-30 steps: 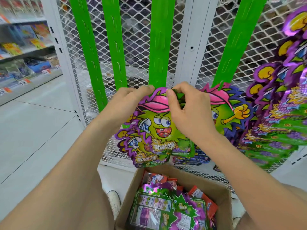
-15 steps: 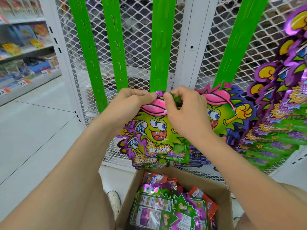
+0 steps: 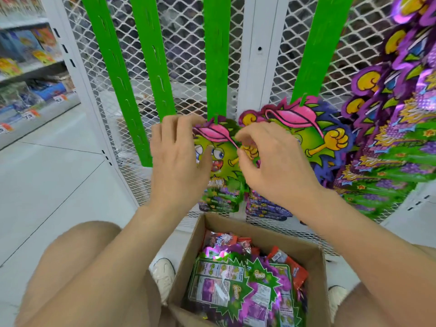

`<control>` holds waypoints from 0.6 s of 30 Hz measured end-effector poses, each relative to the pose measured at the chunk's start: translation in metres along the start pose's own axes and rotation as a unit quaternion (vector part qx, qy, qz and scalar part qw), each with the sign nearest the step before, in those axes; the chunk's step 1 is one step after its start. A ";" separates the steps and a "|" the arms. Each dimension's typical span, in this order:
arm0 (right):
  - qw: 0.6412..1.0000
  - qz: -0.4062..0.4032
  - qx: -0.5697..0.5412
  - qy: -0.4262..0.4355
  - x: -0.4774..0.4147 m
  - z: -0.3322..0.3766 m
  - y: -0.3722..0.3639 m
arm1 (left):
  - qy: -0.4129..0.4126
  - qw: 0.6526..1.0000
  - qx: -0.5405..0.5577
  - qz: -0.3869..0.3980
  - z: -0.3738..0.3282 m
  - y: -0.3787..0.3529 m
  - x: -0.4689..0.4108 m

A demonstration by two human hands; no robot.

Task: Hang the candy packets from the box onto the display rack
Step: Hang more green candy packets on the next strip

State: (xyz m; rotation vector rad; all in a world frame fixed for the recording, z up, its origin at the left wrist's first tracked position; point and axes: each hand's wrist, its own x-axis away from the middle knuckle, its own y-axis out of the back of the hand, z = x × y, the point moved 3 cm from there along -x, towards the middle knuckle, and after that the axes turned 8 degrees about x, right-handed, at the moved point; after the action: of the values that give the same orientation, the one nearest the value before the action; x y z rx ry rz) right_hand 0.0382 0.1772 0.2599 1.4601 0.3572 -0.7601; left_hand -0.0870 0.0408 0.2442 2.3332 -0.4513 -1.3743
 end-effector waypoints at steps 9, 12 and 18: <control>0.840 0.524 0.109 0.082 0.091 -0.018 -0.035 | 0.085 0.805 -0.106 0.577 0.040 -0.124 0.140; 0.813 0.566 0.111 0.081 0.113 -0.027 -0.046 | 0.156 0.727 -0.129 0.657 0.058 -0.159 0.202; 0.782 0.599 0.127 0.112 0.136 -0.040 -0.064 | 0.231 0.654 -0.117 0.711 0.071 -0.200 0.295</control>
State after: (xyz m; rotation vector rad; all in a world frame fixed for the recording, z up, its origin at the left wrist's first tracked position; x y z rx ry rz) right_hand 0.1039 0.1873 0.1193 1.6619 -0.5328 0.4325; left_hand 0.0030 0.0661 -0.1072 1.2003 -1.3722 -0.0175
